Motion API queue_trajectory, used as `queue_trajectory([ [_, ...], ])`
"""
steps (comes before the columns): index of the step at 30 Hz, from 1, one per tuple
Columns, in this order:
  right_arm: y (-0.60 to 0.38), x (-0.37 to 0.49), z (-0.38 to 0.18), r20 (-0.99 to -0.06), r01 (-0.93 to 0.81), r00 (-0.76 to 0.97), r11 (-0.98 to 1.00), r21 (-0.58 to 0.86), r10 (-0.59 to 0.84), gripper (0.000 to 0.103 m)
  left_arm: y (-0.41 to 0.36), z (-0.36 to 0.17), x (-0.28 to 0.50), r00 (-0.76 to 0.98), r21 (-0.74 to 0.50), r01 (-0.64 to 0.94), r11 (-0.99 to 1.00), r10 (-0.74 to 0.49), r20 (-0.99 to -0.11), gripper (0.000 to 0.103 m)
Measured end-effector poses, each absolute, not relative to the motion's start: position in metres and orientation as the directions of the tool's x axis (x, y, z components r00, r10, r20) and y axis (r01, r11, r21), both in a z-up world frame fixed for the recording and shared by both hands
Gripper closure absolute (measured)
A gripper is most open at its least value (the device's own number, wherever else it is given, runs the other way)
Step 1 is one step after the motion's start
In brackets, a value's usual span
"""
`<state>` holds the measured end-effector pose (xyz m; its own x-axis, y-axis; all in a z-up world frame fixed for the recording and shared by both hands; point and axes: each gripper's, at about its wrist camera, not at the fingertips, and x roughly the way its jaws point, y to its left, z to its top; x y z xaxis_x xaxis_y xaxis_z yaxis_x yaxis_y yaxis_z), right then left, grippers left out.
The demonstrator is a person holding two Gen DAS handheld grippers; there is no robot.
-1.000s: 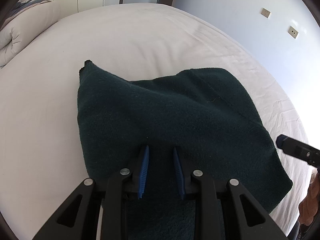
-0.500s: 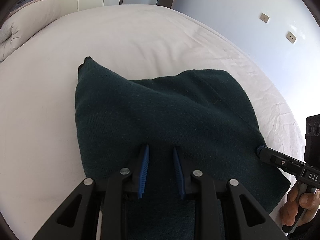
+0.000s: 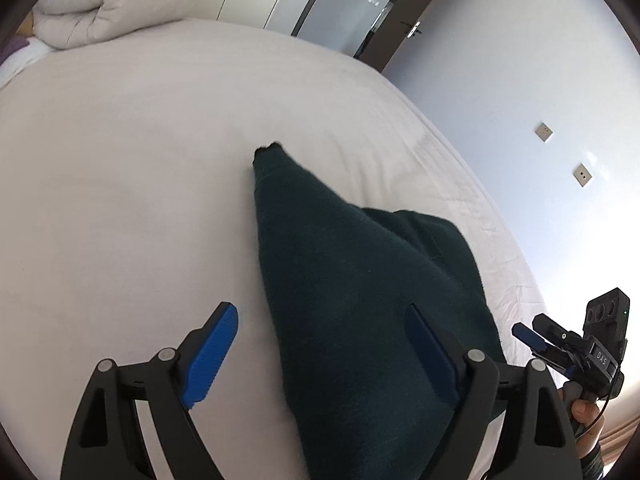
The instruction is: Fold small clothes
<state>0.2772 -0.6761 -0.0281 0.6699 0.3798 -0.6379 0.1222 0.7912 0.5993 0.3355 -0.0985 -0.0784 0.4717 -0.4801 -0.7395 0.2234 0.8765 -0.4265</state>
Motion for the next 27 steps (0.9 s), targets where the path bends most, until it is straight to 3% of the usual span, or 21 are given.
queue_trajectory([
  [6,-0.655,0.33,-0.045,-0.715,0.118,0.552,0.809,0.576,0.429,0.033,-0.105,-0.122,0.351,0.34,-0.538,0.168,0.826,-0.561,-0.755,0.018],
  [13,-0.65,0.376,-0.084,-0.712,0.145,0.483,0.755,0.64,0.51,0.035,-0.147,-0.127,0.36,0.286,-0.503,0.21,0.838,-0.545,-0.788,0.024],
  [14,-0.647,0.38,-0.084,-0.719,0.136,0.473,0.764,0.631,0.509,0.039,-0.15,-0.127,0.361,0.283,-0.494,0.21,0.844,-0.536,-0.796,0.028],
  [15,-0.642,0.385,-0.087,-0.733,0.125,0.458,0.78,0.613,0.503,0.055,-0.152,-0.126,0.363,0.279,-0.488,0.209,0.848,-0.53,-0.801,0.032],
  [16,-0.636,0.39,-0.089,-0.757,0.114,0.434,0.803,0.585,0.489,0.064,-0.153,-0.126,0.363,0.278,-0.481,0.21,0.851,-0.524,-0.805,0.039],
  [18,-0.628,0.392,-0.09,-0.779,0.111,0.42,0.826,0.553,0.465,0.069,-0.156,-0.119,0.361,0.287,-0.45,0.242,0.859,-0.507,-0.813,0.05],
  [21,-0.606,0.39,-0.078,-0.819,0.092,0.436,0.886,0.454,0.374,0.078,-0.162,-0.106,0.353,0.319,-0.374,0.278,0.885,-0.452,-0.833,0.058],
  [27,-0.528,0.349,-0.022,-0.834,-0.038,0.539,0.992,0.119,0.121,0.083,-0.16,-0.075,0.315,0.393,-0.254,0.329,0.91,-0.376,-0.839,0.062],
])
